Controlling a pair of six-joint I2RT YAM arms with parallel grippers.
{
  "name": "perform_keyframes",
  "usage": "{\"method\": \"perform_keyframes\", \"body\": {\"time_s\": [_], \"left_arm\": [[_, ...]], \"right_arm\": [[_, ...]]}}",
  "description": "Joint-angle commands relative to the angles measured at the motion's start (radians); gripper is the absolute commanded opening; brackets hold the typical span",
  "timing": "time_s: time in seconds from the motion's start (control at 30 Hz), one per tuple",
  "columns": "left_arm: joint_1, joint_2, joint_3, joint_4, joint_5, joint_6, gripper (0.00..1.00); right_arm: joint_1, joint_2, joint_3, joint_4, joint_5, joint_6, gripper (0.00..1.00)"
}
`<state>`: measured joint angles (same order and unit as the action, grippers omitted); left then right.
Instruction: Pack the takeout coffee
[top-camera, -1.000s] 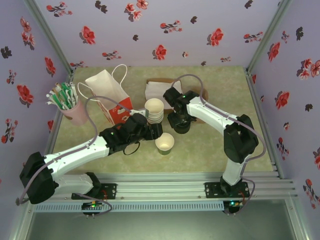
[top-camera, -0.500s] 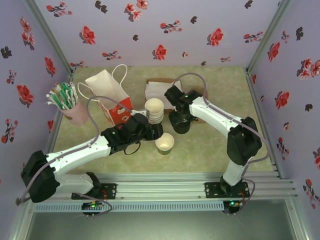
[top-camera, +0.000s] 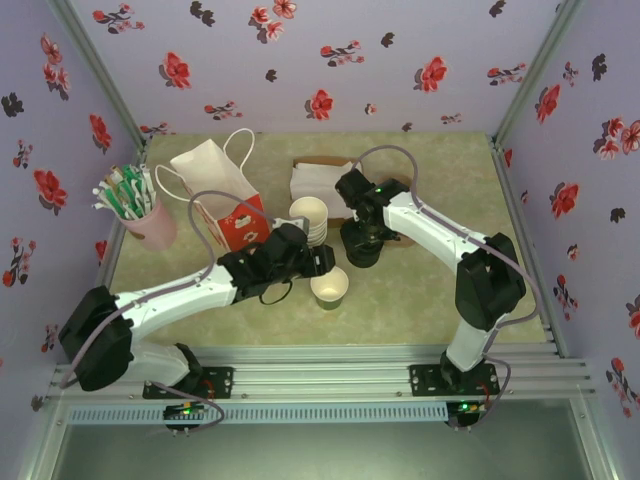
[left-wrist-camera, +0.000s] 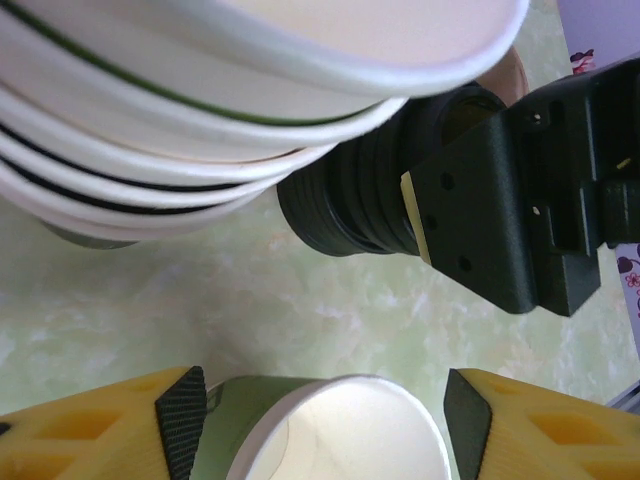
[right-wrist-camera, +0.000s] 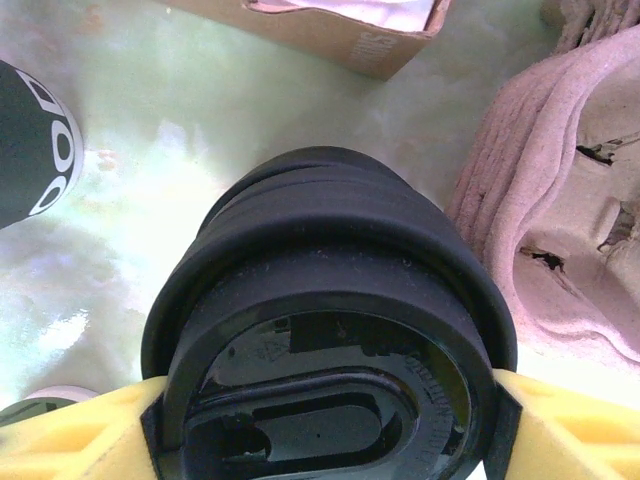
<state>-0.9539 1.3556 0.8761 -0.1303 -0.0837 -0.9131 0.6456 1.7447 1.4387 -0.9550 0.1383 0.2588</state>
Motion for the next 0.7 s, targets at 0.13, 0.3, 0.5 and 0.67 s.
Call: {"method": "perform_keyframes", "body": {"time_s": [0.13, 0.3, 0.5, 0.67], "left_arm": [[-0.022, 0.081, 0.046, 0.12, -0.005, -0.019, 0.62], [-0.027, 0.116, 0.016, 0.203, -0.023, -0.036, 0.61], [-0.028, 0.158, 0.0, 0.264, -0.016, -0.054, 0.61], [-0.031, 0.173, -0.027, 0.306, -0.015, -0.073, 0.56]], "right_arm": [[-0.027, -0.032, -0.012, -0.001, -0.056, -0.003, 0.68], [-0.06, -0.044, -0.024, 0.002, -0.13, -0.001, 0.68], [-0.089, -0.047, -0.02, -0.008, -0.179, -0.007, 0.67], [-0.099, -0.051, -0.008, -0.022, -0.198, -0.01, 0.67]]}}
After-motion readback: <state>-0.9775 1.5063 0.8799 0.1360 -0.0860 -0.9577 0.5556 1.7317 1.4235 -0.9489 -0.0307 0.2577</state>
